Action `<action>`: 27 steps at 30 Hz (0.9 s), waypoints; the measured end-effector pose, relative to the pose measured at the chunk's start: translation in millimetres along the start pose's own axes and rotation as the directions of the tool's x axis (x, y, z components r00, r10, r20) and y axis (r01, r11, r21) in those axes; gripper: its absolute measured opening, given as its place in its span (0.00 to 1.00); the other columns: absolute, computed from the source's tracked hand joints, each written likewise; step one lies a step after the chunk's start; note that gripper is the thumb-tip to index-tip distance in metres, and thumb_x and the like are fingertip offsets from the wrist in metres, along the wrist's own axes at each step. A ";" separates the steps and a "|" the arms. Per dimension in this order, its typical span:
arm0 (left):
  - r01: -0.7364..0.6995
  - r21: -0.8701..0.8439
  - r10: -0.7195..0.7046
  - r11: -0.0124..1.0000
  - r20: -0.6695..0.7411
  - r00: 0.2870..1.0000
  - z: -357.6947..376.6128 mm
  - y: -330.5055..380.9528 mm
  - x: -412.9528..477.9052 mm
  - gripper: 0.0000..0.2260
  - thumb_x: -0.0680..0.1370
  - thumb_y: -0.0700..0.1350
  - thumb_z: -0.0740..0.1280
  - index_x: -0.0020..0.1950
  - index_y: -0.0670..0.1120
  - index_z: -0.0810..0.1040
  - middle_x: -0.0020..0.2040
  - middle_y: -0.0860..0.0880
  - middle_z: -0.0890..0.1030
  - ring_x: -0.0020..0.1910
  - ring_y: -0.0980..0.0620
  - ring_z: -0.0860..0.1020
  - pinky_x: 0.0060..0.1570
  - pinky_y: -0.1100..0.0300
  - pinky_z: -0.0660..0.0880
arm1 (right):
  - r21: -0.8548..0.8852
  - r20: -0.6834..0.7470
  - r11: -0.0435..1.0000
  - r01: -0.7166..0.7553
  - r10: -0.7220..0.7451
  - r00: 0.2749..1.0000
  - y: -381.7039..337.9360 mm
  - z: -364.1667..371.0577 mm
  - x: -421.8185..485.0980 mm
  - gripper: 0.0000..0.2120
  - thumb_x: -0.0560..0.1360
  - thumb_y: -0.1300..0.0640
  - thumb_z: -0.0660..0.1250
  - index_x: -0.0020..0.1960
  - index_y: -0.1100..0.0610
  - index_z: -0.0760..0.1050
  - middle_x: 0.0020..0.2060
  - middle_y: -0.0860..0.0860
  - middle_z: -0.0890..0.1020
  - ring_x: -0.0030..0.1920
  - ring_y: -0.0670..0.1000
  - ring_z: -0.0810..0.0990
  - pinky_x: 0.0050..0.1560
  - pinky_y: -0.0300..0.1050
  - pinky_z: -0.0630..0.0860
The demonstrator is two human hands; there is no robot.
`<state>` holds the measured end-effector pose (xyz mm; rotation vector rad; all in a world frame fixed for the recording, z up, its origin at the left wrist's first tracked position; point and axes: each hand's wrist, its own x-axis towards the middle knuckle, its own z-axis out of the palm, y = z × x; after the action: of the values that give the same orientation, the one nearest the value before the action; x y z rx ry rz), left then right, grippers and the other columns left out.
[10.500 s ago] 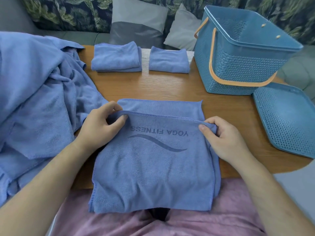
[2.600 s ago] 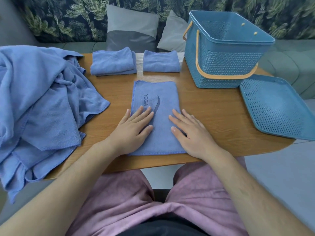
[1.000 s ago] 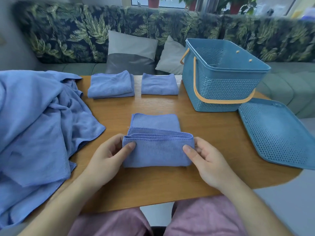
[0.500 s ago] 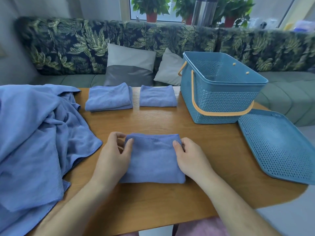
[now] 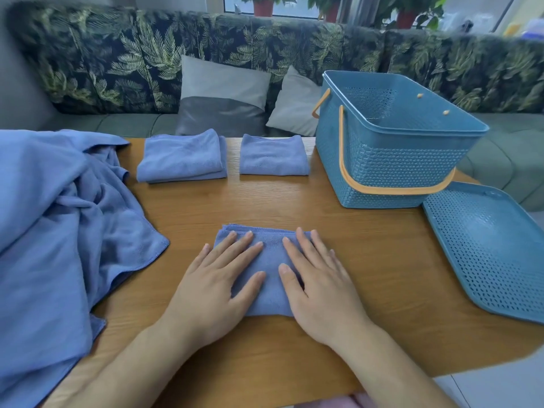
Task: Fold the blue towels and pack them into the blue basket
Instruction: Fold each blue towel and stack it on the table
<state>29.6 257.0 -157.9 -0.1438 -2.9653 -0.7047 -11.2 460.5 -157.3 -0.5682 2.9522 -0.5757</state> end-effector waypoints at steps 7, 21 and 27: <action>0.206 0.080 -0.195 0.975 -0.131 0.972 7.3 5.3 -7.4 0.33 0.73 0.75 0.42 0.78 0.70 0.53 0.83 0.49 0.46 0.81 0.54 0.39 0.77 0.58 0.37 | -0.048 -0.137 0.987 -0.151 0.143 0.980 -5.0 6.4 -12.7 0.34 0.78 0.33 0.39 0.82 0.41 0.50 0.82 0.57 0.52 0.82 0.54 0.40 0.80 0.51 0.35; -0.031 -0.437 -0.123 0.899 -0.320 0.939 -25.7 11.2 50.7 0.19 0.81 0.45 0.68 0.72 0.52 0.74 0.66 0.73 0.64 0.66 0.75 0.64 0.60 0.81 0.59 | 0.430 -0.236 0.902 0.030 0.081 0.968 -16.7 -42.5 49.5 0.27 0.81 0.56 0.61 0.78 0.44 0.63 0.79 0.38 0.56 0.76 0.34 0.53 0.64 0.17 0.47; 0.028 -0.321 -0.123 0.947 -0.279 0.952 -64.7 -0.7 201.6 0.19 0.82 0.44 0.66 0.73 0.46 0.72 0.71 0.54 0.66 0.65 0.58 0.70 0.58 0.71 0.61 | 0.204 -0.287 0.979 0.000 0.060 0.956 -18.5 -90.8 197.7 0.30 0.77 0.61 0.59 0.79 0.55 0.63 0.79 0.50 0.59 0.73 0.57 0.68 0.69 0.52 0.69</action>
<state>-166.0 241.3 -78.7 0.0536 -2.5680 -1.1008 -201.6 402.5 -67.8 -0.4508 3.1082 -1.0247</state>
